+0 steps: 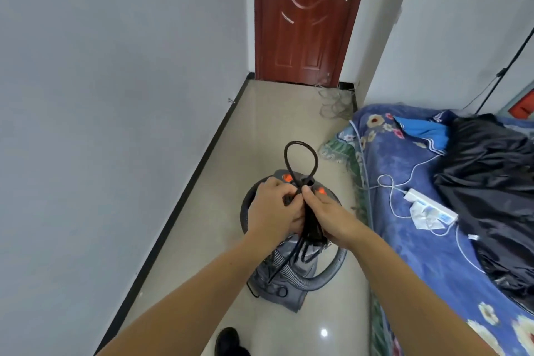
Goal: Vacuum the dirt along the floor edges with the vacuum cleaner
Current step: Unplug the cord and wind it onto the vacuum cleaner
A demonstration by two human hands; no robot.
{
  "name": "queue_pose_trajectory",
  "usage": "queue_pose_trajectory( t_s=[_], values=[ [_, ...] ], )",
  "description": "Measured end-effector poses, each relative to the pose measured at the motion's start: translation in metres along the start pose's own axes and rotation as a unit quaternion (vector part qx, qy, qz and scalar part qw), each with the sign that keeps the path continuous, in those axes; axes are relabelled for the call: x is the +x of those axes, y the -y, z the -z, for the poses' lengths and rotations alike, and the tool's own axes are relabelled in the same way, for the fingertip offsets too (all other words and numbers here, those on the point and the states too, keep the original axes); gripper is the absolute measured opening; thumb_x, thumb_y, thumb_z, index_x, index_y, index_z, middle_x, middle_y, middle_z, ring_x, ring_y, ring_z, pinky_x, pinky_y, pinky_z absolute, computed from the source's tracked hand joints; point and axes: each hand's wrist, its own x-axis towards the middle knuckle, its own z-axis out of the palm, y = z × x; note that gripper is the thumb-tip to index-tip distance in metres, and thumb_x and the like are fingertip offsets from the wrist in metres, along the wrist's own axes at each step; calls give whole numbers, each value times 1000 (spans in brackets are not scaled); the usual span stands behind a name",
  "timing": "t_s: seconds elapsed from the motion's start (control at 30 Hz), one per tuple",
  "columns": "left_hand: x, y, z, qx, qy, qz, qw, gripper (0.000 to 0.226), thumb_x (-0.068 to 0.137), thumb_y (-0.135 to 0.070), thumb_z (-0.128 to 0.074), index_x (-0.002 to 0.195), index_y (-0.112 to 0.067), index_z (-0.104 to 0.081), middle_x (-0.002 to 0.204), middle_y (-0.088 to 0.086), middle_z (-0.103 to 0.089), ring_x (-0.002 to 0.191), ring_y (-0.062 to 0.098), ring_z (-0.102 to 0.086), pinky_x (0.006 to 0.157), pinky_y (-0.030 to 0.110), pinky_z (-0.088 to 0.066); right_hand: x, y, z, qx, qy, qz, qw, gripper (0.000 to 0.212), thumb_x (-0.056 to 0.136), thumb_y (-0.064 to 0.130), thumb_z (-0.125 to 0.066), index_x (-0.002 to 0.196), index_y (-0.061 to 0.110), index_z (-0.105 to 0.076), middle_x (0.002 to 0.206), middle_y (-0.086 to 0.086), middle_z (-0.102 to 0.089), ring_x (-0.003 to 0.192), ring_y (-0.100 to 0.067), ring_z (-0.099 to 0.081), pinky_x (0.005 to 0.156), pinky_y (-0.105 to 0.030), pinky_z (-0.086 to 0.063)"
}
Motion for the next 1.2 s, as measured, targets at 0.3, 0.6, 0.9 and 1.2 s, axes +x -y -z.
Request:
queue_pose_trajectory(
  t_s=[0.3,0.6,0.9,1.2],
  values=[
    [125,65,26,279,276,-497,774,82,86,-50,-43,155,-21,-10,162,5,4,150,25,11,118,51,13,58,19,21,-63,196,-106,973,35,87,39,-69,62,27,-48,51,3,-22,44,-13,-21,45,-20,-30],
    [160,108,-73,-101,491,43,865,12,84,-19,-69,86,-8,-64,70,1,-65,69,13,-58,67,24,-41,90,-32,75,-54,42,-130,989,33,80,41,-73,64,18,-56,54,2,-49,49,-14,-47,54,-22,-45],
    [141,133,-173,-499,279,427,701,14,93,-6,-48,86,-4,-60,70,10,-53,59,16,-56,52,24,-47,155,-144,72,52,-98,-93,989,61,66,17,-76,123,20,-56,106,-3,-69,102,-13,-64,86,-25,-50],
    [120,185,-218,-62,252,201,945,17,91,-15,-56,107,-8,-58,103,4,-55,99,19,-52,86,26,-43,196,-203,102,-60,39,-299,952,4,64,23,-73,66,20,-74,66,-3,-71,61,-15,-63,60,-20,-46]
  ],
)
